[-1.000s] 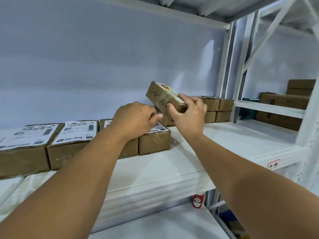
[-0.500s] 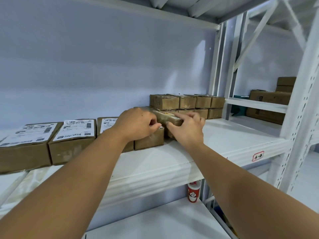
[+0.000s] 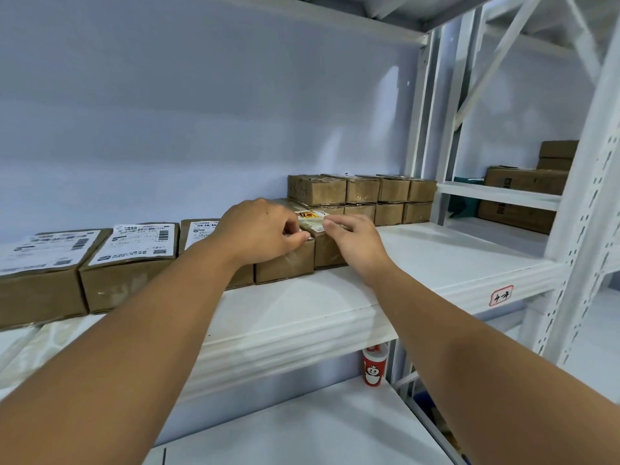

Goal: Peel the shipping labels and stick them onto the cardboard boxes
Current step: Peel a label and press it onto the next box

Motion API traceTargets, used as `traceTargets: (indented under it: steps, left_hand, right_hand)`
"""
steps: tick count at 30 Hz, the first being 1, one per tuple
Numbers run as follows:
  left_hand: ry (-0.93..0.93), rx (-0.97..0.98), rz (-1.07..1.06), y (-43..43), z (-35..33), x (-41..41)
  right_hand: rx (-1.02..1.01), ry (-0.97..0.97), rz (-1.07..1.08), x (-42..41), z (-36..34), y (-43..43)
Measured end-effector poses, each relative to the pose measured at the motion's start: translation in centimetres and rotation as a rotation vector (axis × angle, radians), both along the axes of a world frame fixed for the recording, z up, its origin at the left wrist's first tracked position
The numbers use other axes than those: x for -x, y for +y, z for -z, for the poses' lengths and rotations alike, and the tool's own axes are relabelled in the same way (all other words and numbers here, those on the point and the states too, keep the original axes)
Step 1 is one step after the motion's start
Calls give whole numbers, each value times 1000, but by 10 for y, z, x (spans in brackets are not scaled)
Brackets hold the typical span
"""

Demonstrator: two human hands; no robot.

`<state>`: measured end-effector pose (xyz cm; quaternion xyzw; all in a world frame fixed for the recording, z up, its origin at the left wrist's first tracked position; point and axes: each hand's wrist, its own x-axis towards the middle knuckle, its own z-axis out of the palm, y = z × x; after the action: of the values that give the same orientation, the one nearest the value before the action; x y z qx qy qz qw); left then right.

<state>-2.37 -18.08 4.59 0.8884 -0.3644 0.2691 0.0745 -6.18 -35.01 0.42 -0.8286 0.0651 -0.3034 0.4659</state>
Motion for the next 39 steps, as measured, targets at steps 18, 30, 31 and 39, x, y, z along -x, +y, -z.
traceTargets:
  steps: [18, 30, 31, 39]
  left_hand:
    - [-88, 248, -48, 30, -12, 38]
    - [-115, 363, -445, 188, 7, 84]
    - [-131, 389, -474, 205, 11, 87]
    - [109, 487, -590, 319, 42, 88]
  right_hand:
    - [405, -262, 297, 15, -12, 32]
    - [583, -165, -235, 55, -30, 228]
    - [589, -160, -265, 56, -30, 241]
    - [782, -122, -498, 55, -20, 322]
